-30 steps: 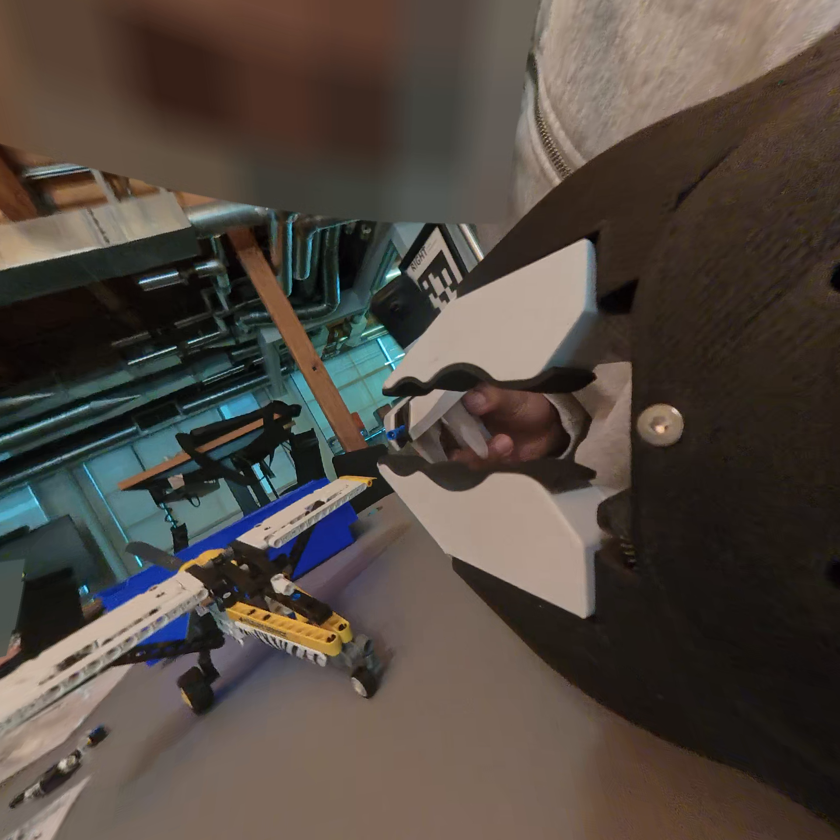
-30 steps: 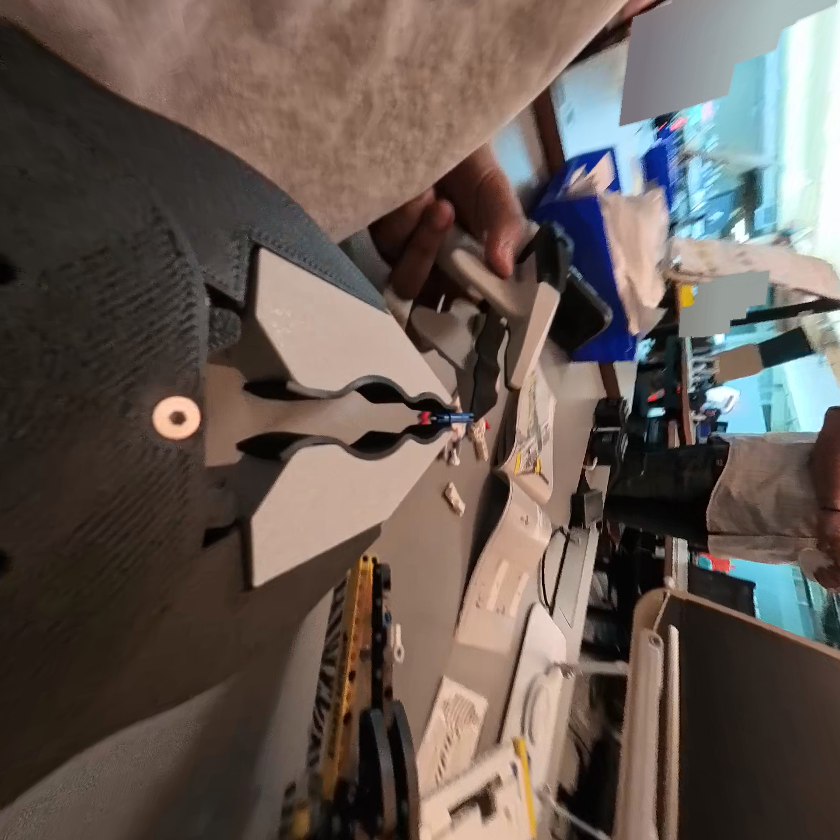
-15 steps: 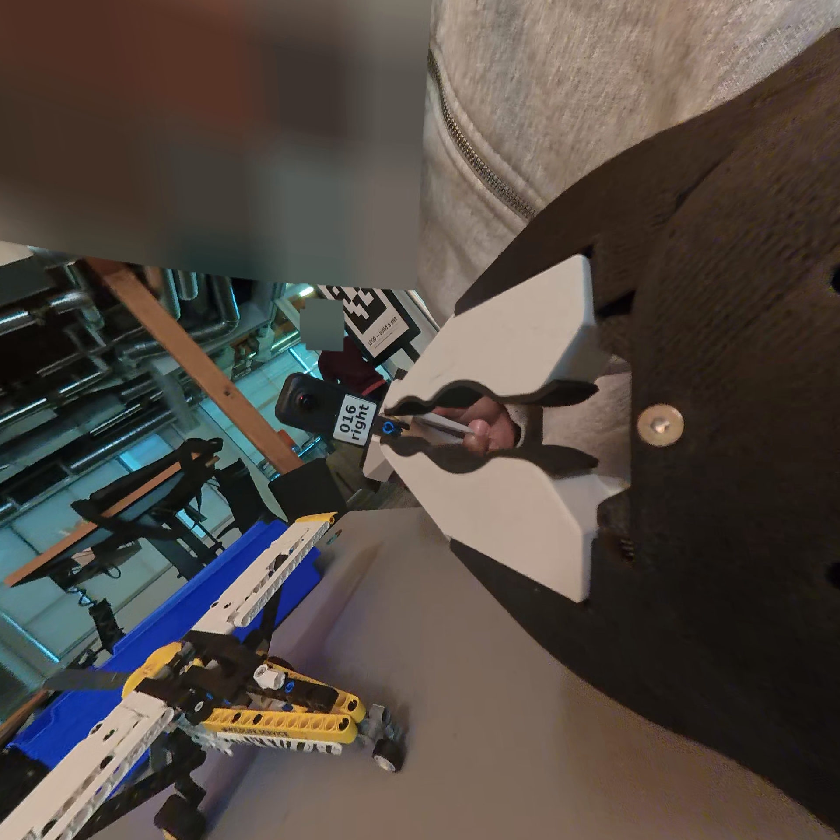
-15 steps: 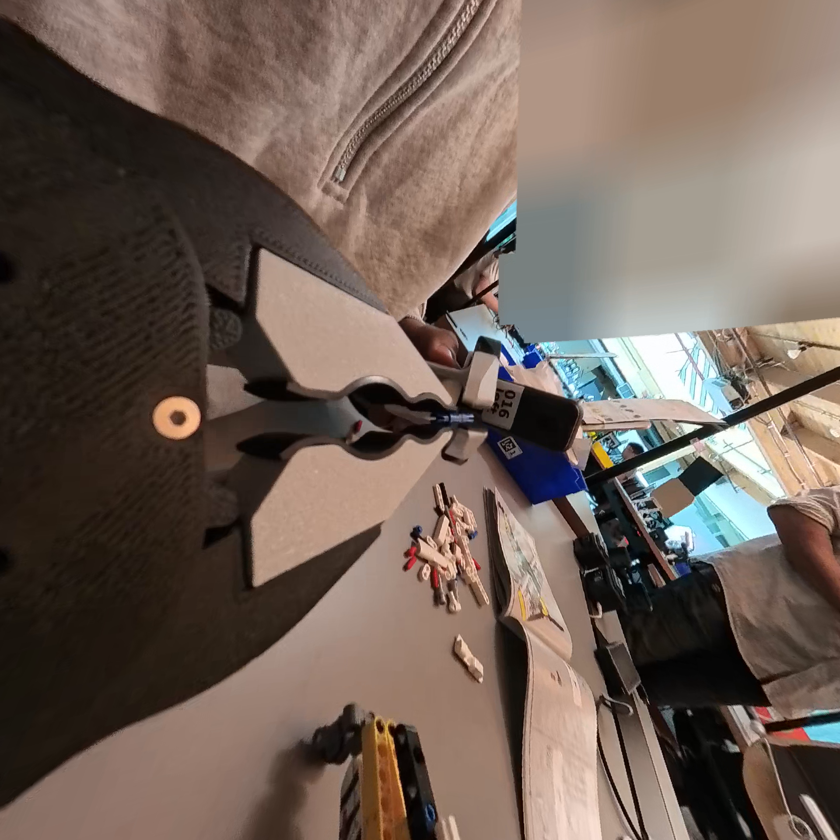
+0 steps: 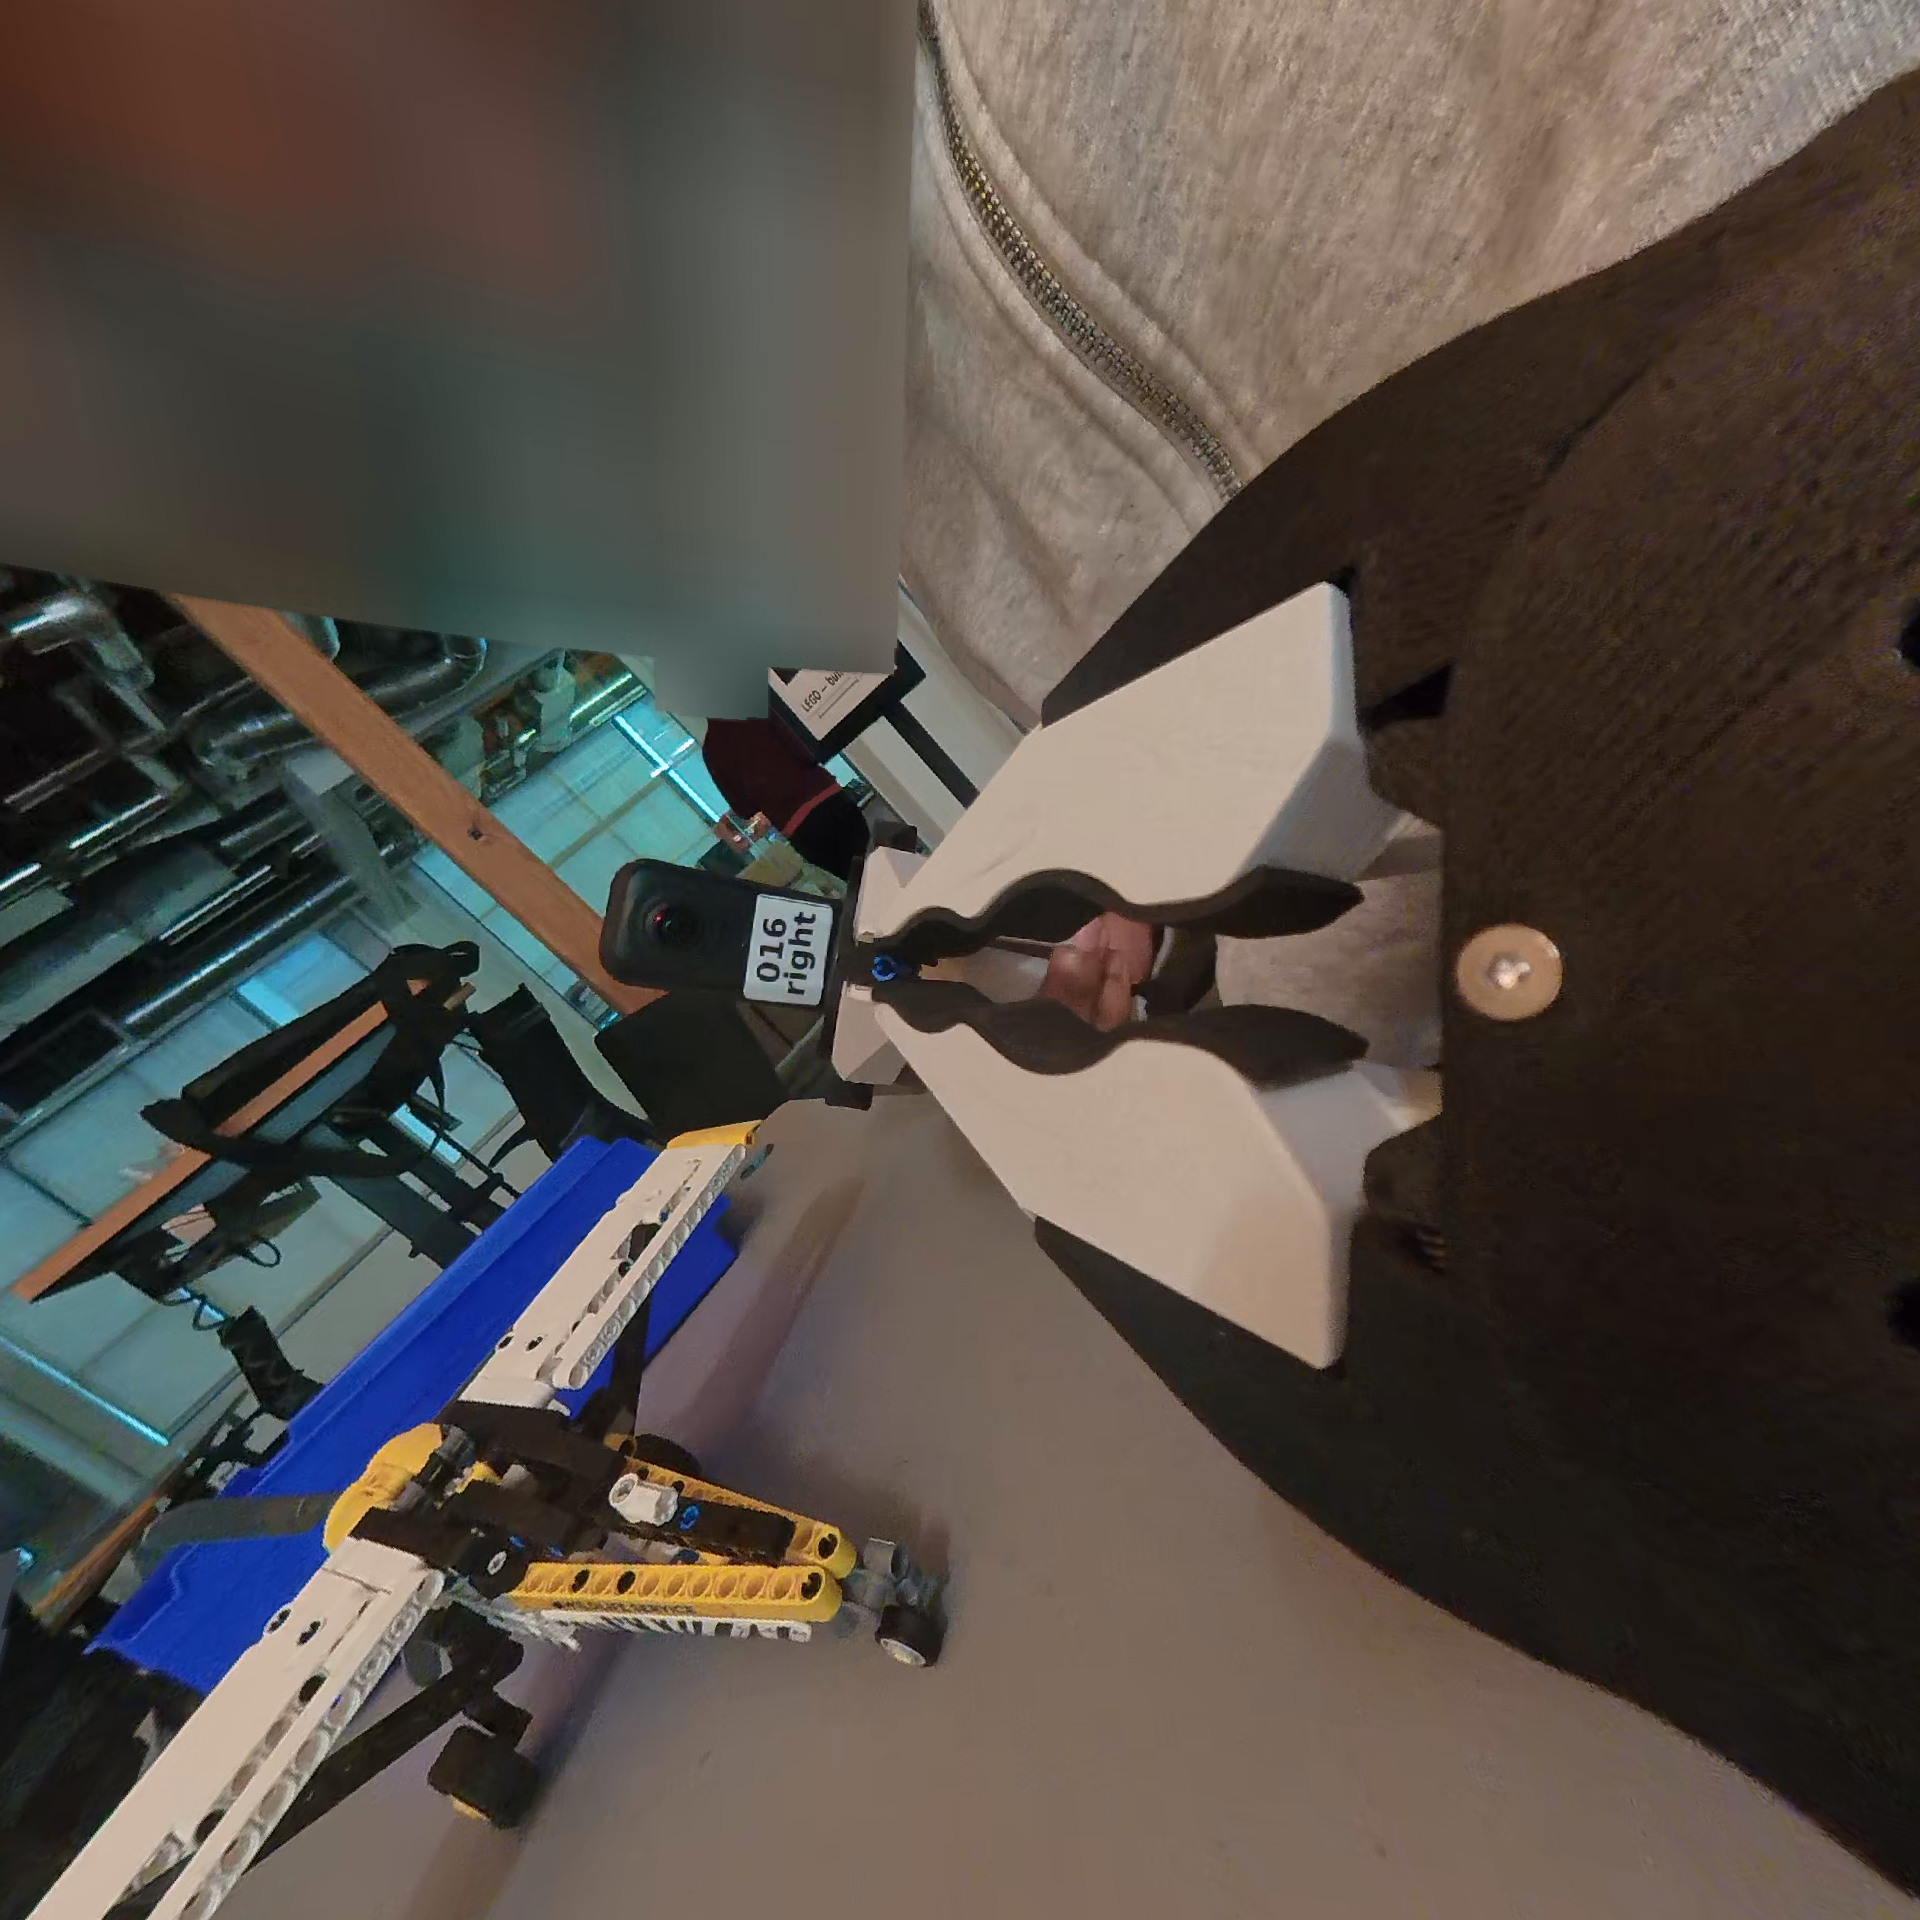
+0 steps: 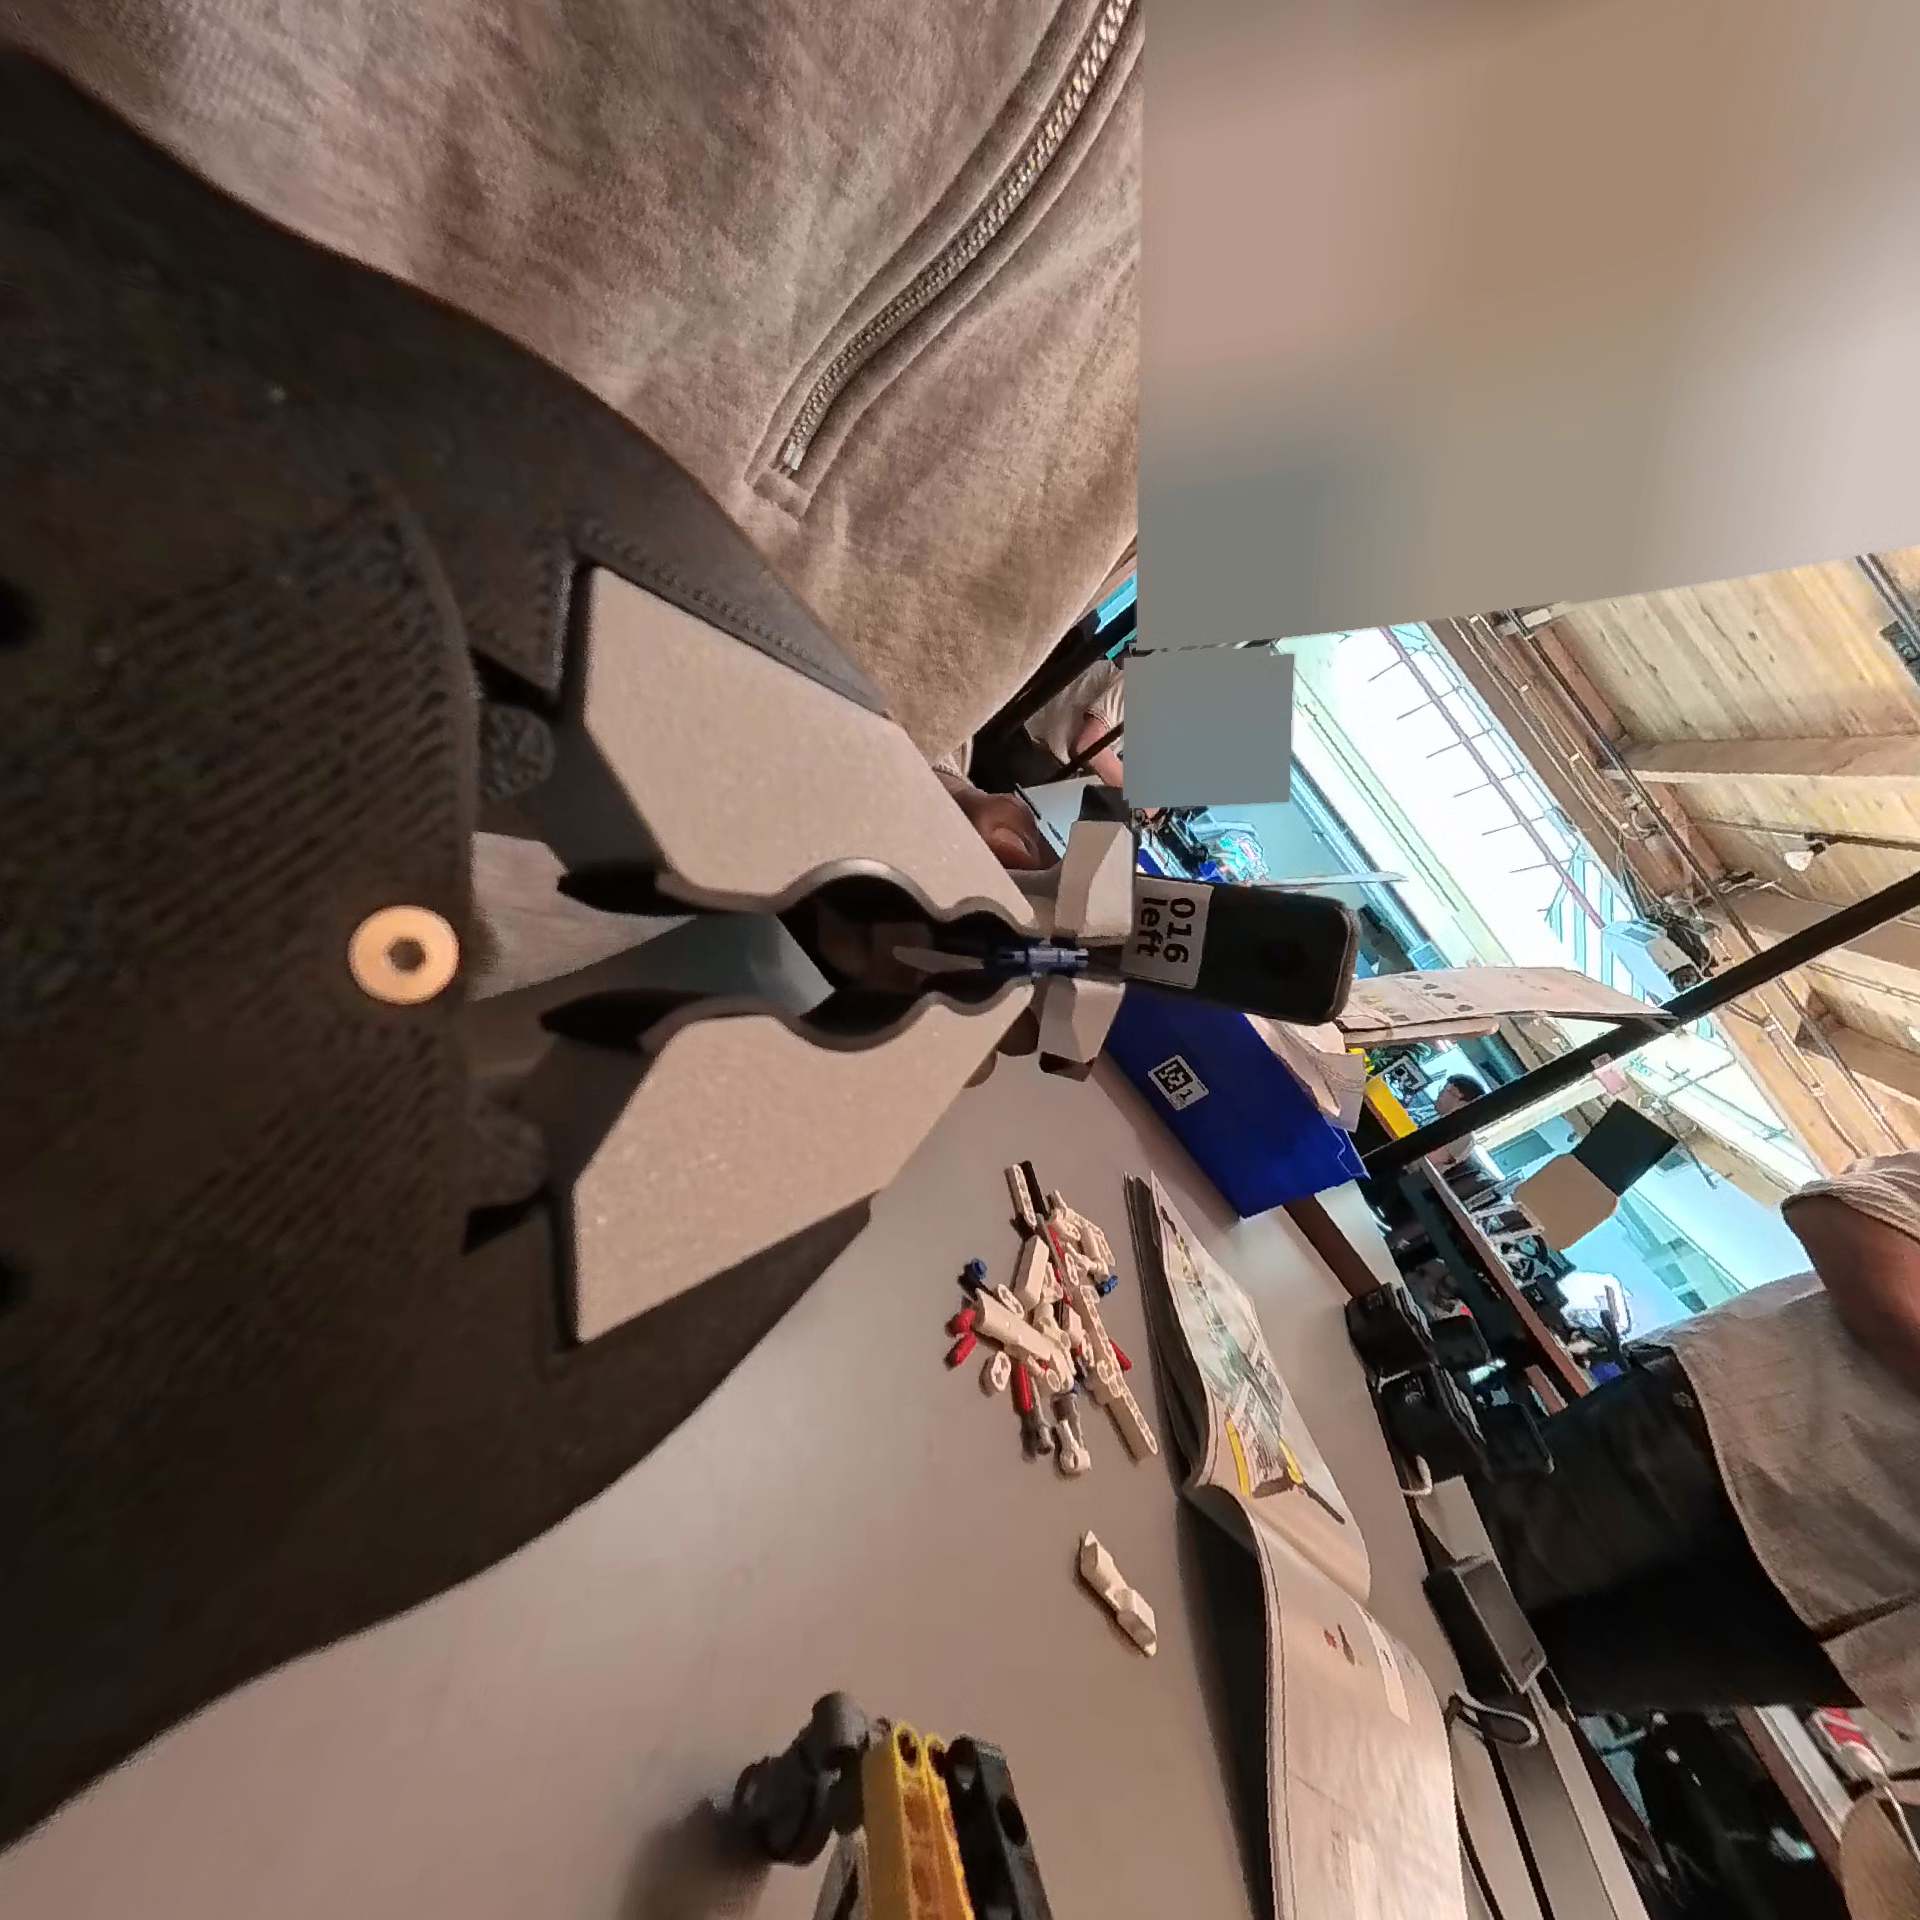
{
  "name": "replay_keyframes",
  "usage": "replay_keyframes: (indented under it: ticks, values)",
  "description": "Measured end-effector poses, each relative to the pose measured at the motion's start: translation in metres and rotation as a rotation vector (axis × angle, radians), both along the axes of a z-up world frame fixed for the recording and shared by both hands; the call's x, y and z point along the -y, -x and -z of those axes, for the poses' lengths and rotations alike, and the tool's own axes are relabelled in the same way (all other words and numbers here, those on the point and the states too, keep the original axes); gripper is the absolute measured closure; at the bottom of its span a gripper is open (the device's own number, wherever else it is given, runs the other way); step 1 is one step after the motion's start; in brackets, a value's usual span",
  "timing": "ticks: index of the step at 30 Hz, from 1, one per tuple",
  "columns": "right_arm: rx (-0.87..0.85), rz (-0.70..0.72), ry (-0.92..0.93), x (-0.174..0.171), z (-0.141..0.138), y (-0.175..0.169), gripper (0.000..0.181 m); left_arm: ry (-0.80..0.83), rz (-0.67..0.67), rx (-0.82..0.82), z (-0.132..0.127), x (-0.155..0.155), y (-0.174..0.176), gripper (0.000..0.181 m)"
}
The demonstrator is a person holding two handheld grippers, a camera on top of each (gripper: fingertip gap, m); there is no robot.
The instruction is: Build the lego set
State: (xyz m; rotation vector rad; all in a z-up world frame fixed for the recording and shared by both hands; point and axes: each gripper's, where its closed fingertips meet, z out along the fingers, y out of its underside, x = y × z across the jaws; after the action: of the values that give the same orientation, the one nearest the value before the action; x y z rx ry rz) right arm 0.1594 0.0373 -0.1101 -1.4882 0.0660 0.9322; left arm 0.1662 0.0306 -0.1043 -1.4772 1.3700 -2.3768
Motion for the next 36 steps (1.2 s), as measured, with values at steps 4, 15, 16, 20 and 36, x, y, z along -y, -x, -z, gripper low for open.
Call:
replay_keyframes:
  ticks: [4, 15, 16, 20, 36]
  values:
    - [0.033, 0.008, 0.010, 0.002, 0.004, -0.002, 0.178, -0.029, 0.017, -0.016, 0.005, 0.002, -0.002, 0.179]
    - [0.200, 0.075, 0.141, 0.000, 0.020, -0.019, 0.178, -0.193, 0.170, -0.074, 0.017, 0.002, -0.020, 0.179]
    - [0.222, 0.123, 0.170, -0.002, 0.023, -0.028, 0.178, -0.236, 0.140, -0.074, 0.018, -0.004, -0.028, 0.178]
    - [0.233, 0.332, 0.329, -0.006, 0.044, -0.073, 0.178, -0.466, 0.024, -0.109, 0.038, -0.026, -0.065, 0.154]
    - [0.399, 0.425, 0.597, -0.025, 0.084, -0.101, 0.178, -0.558, 0.128, -0.129, 0.073, -0.024, -0.092, 0.147]
